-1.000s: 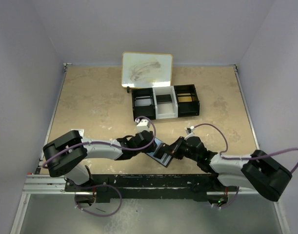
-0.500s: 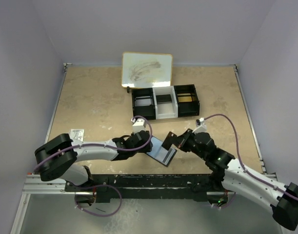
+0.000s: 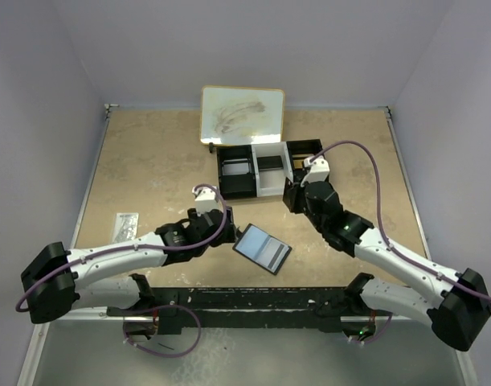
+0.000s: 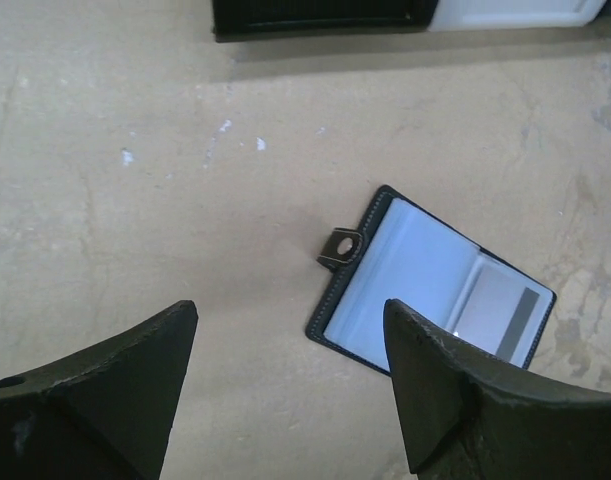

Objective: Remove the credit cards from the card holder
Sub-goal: Remove the credit card from the card holder, then place the credit card in the storage box.

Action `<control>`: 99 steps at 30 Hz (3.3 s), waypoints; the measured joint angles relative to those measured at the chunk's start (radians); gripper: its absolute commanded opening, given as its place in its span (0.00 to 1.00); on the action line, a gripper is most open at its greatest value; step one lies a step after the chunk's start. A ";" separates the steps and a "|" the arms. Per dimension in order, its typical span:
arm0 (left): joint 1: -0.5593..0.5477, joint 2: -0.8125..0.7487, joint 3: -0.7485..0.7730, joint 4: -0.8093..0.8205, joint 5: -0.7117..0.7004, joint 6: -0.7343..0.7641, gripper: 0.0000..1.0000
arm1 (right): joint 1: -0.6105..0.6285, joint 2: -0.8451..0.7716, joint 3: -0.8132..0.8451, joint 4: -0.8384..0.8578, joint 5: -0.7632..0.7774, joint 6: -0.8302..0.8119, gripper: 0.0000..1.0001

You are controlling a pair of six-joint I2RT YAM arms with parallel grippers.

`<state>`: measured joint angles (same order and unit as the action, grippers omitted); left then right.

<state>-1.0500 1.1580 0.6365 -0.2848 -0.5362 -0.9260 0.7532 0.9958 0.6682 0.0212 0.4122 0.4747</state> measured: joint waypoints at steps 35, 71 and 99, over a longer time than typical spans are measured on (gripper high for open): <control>0.668 -0.327 0.209 -0.368 0.097 0.399 0.85 | -0.202 0.603 0.309 0.336 -0.308 -1.133 0.00; 0.668 -0.270 0.205 -0.385 -0.031 0.395 0.84 | -0.197 0.969 0.529 0.309 -0.242 -1.377 0.05; 0.668 -0.239 0.204 -0.384 -0.021 0.396 0.82 | -0.196 1.006 0.566 0.204 -0.260 -1.399 0.29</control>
<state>-0.3820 0.9192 0.8410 -0.6685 -0.5568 -0.5301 0.5571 2.0014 1.2343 0.2256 0.1524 -0.9245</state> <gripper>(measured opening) 0.829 0.251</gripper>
